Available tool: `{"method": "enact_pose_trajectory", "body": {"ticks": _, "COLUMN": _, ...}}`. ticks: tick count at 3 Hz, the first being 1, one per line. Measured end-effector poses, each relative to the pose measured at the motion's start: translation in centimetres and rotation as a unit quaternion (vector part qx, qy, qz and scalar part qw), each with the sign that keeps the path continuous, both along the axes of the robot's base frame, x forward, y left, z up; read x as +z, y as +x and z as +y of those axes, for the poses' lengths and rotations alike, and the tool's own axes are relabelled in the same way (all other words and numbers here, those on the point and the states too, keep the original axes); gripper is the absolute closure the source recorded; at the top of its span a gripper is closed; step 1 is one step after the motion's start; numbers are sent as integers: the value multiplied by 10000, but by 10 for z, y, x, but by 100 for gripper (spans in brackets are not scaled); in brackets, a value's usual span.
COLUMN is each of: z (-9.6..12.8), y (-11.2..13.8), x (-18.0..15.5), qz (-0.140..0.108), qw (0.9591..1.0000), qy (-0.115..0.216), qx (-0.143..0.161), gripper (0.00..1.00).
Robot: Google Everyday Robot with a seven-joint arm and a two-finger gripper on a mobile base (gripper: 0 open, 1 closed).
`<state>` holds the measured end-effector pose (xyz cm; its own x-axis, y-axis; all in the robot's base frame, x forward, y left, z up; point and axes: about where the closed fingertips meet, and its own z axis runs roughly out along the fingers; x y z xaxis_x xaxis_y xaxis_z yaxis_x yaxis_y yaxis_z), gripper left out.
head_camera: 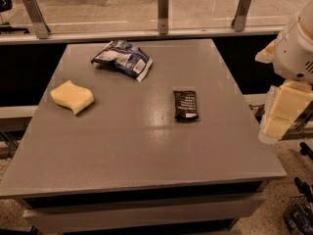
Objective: Move rxbar chocolate near blue chip bag
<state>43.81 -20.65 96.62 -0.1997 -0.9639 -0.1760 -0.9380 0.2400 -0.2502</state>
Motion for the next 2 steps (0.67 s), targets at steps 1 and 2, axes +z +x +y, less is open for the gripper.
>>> {"method": "enact_pose_trajectory", "body": {"ticks": 1, "z": 2, "y": -3, "x": -11, "qz": 142, "qw": 9998, "qy": -144, "qx": 45, "gripper": 0}}
{"method": "enact_pose_trajectory", "body": {"ticks": 2, "z": 11, "y": -3, "x": -23, "qz": 246, "qw": 9992, "qy": -266, "qx": 168, "gripper": 0}}
